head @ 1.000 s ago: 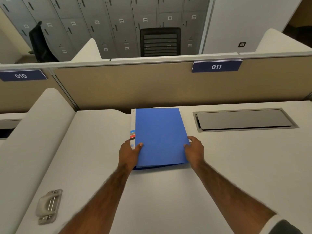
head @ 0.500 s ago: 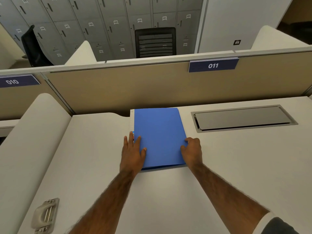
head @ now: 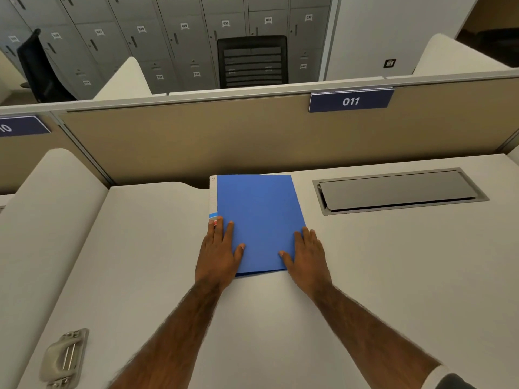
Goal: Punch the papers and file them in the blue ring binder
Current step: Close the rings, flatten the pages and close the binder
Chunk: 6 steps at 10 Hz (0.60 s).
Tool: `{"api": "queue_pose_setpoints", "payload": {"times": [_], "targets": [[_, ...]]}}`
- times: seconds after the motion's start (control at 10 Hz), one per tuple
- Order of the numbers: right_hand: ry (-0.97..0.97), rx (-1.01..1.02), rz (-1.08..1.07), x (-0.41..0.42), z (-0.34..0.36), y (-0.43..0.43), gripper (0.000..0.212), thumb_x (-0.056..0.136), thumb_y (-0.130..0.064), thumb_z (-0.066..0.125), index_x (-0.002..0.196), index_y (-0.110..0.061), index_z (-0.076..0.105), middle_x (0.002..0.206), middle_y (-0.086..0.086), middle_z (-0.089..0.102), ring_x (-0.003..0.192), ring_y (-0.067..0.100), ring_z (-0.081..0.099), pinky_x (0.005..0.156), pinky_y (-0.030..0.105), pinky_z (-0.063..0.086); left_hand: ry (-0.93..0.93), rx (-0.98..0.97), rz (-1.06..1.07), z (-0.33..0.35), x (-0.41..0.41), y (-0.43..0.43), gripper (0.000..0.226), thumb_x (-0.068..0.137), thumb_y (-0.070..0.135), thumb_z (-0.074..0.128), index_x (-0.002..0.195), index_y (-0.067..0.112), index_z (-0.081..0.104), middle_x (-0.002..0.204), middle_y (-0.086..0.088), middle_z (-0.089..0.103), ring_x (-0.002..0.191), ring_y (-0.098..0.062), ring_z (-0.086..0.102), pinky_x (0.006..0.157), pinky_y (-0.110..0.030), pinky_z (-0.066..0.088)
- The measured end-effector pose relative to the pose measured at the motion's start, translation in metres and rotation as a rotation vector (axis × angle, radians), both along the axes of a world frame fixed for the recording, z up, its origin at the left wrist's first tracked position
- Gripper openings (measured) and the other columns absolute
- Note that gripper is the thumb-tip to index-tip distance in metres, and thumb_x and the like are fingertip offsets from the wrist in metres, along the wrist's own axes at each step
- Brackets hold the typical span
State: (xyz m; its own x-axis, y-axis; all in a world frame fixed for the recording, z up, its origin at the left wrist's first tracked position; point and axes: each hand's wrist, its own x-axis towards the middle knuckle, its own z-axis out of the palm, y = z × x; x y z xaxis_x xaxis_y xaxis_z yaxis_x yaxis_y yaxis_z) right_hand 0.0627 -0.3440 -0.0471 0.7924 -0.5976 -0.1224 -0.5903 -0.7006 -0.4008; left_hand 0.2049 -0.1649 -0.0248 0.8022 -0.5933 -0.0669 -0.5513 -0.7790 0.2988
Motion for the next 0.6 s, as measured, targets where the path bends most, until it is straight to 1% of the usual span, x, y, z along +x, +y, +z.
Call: {"api": "queue_pose_setpoints", "payload": {"times": [0.1,0.2,0.3,0.4,0.5,0.6], "targets": [[0.050,-0.045,0.020,-0.003,-0.009,0.003,0.076,0.102,-0.059,0.029,0.160,-0.013,0.009,0.170,0.009,0.000,0.156,0.030,-0.001,0.126,0.042,0.002,-0.009,0.023,0.001,-0.002,-0.001,-0.001,0.072,0.102,0.054,0.031,0.160,0.020,0.005,0.168,-0.003,-0.007,0.155,-0.024,-0.006,0.125,-0.041,0.015],[0.081,-0.085,0.041,-0.005,-0.014,0.003,0.079,0.102,-0.062,0.023,0.161,-0.014,0.001,0.170,0.009,-0.007,0.156,0.029,-0.007,0.125,0.041,-0.003,-0.031,0.054,0.011,-0.005,-0.003,-0.002,0.073,0.102,0.056,0.028,0.160,0.021,0.001,0.168,-0.003,-0.010,0.155,-0.024,-0.008,0.125,-0.042,0.013],[0.091,-0.084,0.053,-0.007,-0.013,0.002,0.079,0.102,-0.061,0.023,0.161,-0.014,0.000,0.170,0.009,-0.007,0.156,0.028,-0.007,0.125,0.040,-0.002,-0.045,0.085,0.007,-0.005,-0.004,-0.003,0.072,0.102,0.056,0.025,0.160,0.022,0.000,0.168,-0.003,-0.010,0.155,-0.025,-0.008,0.125,-0.043,0.010],[0.075,-0.031,0.041,-0.006,-0.001,0.002,0.076,0.103,-0.058,0.026,0.161,-0.015,0.004,0.170,0.008,-0.005,0.156,0.028,-0.004,0.126,0.041,0.003,-0.051,0.079,0.029,0.005,-0.006,-0.004,0.071,0.102,0.058,0.022,0.160,0.022,0.005,0.168,-0.005,-0.005,0.155,-0.026,-0.008,0.125,-0.044,0.002],[0.053,-0.040,0.002,-0.005,0.016,0.000,0.075,0.102,-0.058,0.028,0.161,-0.015,0.007,0.170,0.008,-0.003,0.156,0.028,-0.001,0.126,0.043,0.009,-0.070,0.040,0.057,0.021,-0.005,-0.006,0.071,0.100,0.060,0.017,0.160,0.022,0.012,0.168,-0.007,-0.001,0.155,-0.026,-0.006,0.125,-0.045,0.000],[0.009,-0.116,-0.034,-0.006,0.038,-0.005,0.075,0.102,-0.058,0.027,0.161,-0.014,0.009,0.170,0.010,0.002,0.156,0.030,0.003,0.125,0.045,0.015,-0.133,-0.022,0.062,0.041,-0.003,-0.006,0.078,0.096,0.065,0.008,0.159,0.022,0.015,0.168,-0.008,0.002,0.154,-0.026,-0.005,0.125,-0.045,0.000]]}}
